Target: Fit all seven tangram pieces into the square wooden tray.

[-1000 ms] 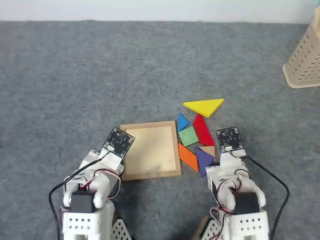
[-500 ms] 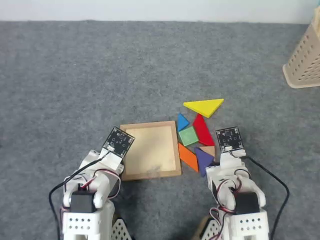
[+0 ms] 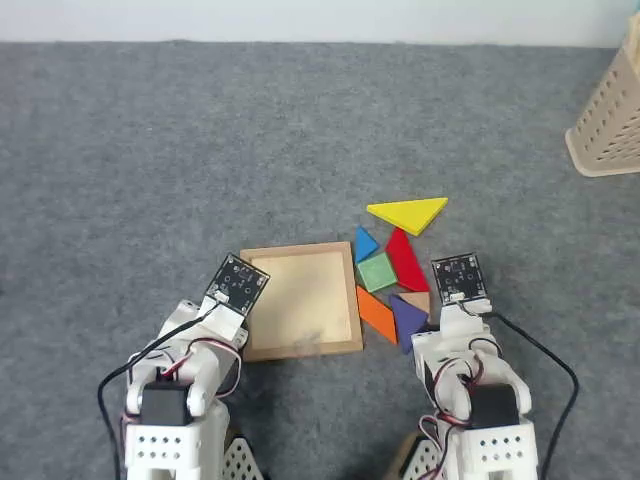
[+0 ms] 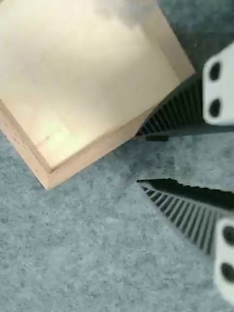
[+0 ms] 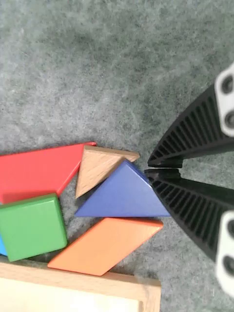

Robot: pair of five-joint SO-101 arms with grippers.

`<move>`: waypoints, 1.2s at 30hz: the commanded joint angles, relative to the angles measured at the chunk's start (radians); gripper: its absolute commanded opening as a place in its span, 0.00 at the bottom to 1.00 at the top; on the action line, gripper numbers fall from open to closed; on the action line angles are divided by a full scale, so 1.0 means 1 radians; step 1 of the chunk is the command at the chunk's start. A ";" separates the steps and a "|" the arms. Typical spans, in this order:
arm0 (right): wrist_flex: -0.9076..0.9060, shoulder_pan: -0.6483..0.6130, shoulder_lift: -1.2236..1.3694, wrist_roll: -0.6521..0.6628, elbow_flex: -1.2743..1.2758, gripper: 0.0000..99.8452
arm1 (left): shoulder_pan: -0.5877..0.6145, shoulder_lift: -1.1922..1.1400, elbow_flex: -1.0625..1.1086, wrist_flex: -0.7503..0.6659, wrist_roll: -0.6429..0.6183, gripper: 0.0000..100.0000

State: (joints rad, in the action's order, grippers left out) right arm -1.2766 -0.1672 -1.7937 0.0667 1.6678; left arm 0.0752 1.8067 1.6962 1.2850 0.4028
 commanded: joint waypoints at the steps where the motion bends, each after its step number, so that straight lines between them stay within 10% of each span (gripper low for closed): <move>1: -0.005 0.001 -0.021 0.011 0.017 0.01 | 0.002 0.021 -0.012 0.000 -0.008 0.12; 36: 0.028 -0.004 -0.021 0.011 0.017 0.01 | 0.003 0.021 -0.012 0.000 -0.008 0.12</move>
State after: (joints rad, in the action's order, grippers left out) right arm -1.2766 -0.1688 -1.7937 0.0667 1.6678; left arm 0.0752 1.8067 1.6962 1.2850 0.4028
